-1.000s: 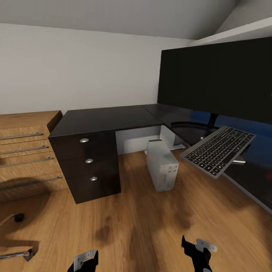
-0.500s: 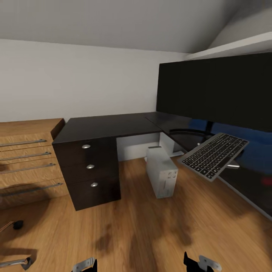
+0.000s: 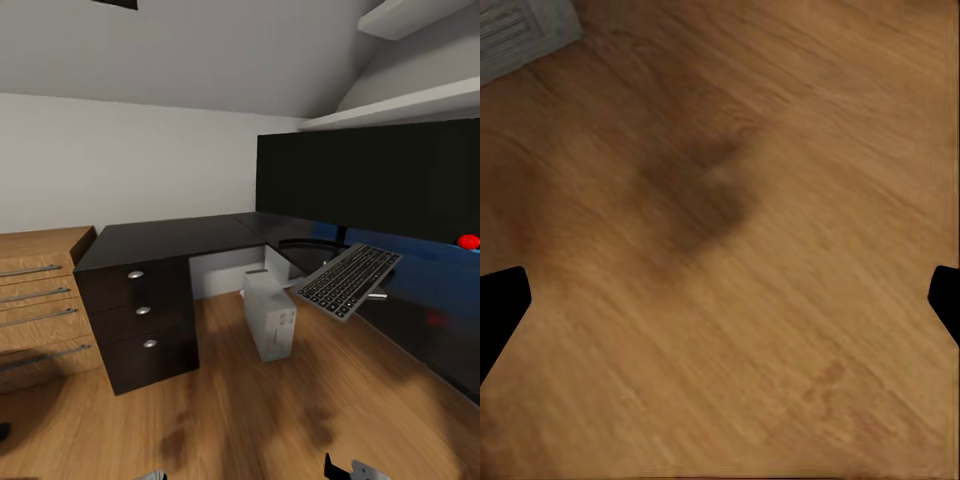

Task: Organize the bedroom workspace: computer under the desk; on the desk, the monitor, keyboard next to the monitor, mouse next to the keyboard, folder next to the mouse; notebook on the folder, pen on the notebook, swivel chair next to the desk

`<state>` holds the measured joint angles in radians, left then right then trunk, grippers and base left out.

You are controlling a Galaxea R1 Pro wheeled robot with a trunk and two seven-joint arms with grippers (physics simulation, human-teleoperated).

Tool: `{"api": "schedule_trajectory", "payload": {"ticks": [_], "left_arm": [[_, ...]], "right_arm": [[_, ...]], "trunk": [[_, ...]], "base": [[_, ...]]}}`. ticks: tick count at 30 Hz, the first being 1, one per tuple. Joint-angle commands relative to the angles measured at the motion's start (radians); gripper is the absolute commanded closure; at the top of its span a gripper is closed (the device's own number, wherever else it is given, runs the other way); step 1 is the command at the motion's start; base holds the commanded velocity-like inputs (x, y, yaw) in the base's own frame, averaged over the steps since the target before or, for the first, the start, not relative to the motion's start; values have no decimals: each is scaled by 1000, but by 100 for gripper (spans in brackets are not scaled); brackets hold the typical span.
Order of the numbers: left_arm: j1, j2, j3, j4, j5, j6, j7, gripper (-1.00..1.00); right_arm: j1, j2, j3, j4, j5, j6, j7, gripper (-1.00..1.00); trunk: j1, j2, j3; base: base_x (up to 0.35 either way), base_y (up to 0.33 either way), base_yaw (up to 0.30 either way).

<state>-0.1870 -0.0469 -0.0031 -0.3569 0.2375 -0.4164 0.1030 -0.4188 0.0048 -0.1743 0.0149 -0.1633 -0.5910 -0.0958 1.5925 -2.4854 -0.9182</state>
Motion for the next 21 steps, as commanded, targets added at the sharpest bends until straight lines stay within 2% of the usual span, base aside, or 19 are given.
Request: {"api": "schedule_trajectory", "payload": {"ticks": [1,10,21], "left_arm": [[0,0,0,6,0,-3,4,-100],[0,1,0,48,0,-4,3,-100],[0,6,1,50,1,-4,3,-100]], "right_arm": [[0,2,-3,2,-3,-4,-1,-100],[4,8,-3,2,-3,-2,-8,-100],[6,9,-3,2,-3,1,-5,-100]], "trunk": [[-4,7,3],[-39,70,30],[-81,147,59]], "base": [[0,0,-257],[0,0,-233],[0,0,-15]]}}
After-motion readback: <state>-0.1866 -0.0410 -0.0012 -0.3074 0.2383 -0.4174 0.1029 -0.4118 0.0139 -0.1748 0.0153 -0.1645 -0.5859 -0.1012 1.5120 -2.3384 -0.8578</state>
